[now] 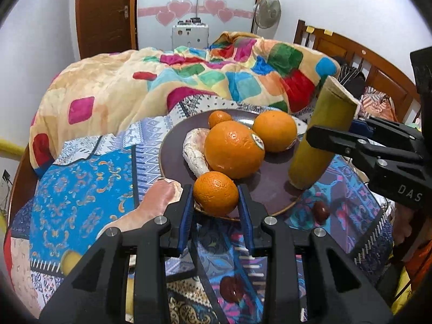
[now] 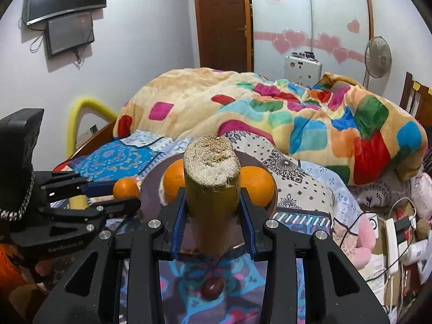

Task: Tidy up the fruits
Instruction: 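Lower the small orange onto the plate with the left gripper while the right sets the gourd there, then grasp the second yellow gourd on the cloth with the left gripper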

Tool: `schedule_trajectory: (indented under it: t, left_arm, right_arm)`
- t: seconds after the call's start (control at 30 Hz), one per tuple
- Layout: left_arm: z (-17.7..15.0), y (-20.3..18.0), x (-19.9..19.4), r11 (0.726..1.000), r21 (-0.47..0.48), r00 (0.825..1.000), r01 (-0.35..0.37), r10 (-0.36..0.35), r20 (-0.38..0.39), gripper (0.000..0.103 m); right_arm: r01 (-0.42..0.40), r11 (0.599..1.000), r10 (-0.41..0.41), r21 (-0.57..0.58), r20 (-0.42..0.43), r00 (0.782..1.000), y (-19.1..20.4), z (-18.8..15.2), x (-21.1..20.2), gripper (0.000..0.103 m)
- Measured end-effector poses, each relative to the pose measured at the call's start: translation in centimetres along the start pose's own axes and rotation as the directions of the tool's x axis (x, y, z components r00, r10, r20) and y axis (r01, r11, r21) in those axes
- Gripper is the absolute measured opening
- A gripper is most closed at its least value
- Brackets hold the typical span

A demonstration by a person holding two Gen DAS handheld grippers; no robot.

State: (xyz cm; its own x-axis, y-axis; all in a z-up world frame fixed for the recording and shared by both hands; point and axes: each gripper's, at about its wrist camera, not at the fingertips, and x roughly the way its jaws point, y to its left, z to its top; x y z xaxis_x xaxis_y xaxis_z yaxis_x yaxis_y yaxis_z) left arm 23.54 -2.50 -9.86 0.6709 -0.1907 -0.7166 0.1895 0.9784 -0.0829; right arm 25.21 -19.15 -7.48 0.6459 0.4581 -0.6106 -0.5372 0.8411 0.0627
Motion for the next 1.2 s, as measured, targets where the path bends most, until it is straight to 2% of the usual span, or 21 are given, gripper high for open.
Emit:
schedule_trajectory:
  t: [0.13,0.23,0.43,0.57,0.63,0.7,0.97,1.03,1.13,1.2]
  left_arm:
    - [0.3,0.1,1.4,1.0,-0.004,1.0,0.008,-0.008,-0.027,0.032]
    - [0.4,0.0,1.9,1.0,0.009,1.0,-0.012,0.012,-0.025,0.032]
    - [0.5,0.1,2.3,1.0,0.013,0.999,-0.014,0.014,-0.029,0.032]
    - [0.6,0.2,2.4,1.0,0.001,1.0,-0.002,0.002,-0.031,0.038]
    - [0.7,0.2,2.3,1.0,0.002,1.0,-0.001,0.001,-0.03,0.046]
    - [0.6,0.1,1.8,1.0,0.003,1.0,-0.018,0.018,-0.013,0.051]
    - [0.2,0.7,-2.1,0.999,-0.031,0.999,-0.021,0.022,0.045,0.052]
    - [0.1,0.9,-3.3,0.999,-0.037,0.998,-0.032,0.034,0.057,0.055]
    - [-0.5,1.5,-5.3,0.997,-0.044,0.995,-0.067,0.071,0.076,0.064]
    - [-0.9,2.1,-6.0,0.994,-0.053,0.992,-0.093,0.097,0.077,0.065]
  right_arm:
    - [-0.015,0.999,0.016,0.031,-0.015,1.0,-0.6,0.4,1.4,0.033]
    - [-0.029,0.998,0.031,0.058,-0.03,0.999,-1.1,0.5,2.4,0.033]
    - [-0.013,0.999,0.015,0.041,-0.036,0.999,-0.6,0.5,2.9,0.033]
    - [0.001,0.999,0.001,0.043,-0.042,0.999,-0.6,0.6,2.9,0.034]
    - [0.001,0.999,0.001,0.046,-0.045,0.999,-0.7,0.7,2.7,0.045]
    - [0.008,0.999,-0.007,0.036,-0.036,0.999,-0.6,0.7,2.1,0.047]
    - [0.025,1.0,-0.024,0.017,-0.004,1.0,-0.1,0.3,-1.0,0.049]
    - [0.021,1.0,-0.021,0.017,0.001,1.0,0.3,0.0,-1.7,0.054]
    - [0.02,1.0,-0.02,0.007,0.004,1.0,0.8,-0.5,-2.4,0.054]
    - [0.019,1.0,-0.019,-0.003,0.003,1.0,1.3,-0.9,-2.8,0.054]
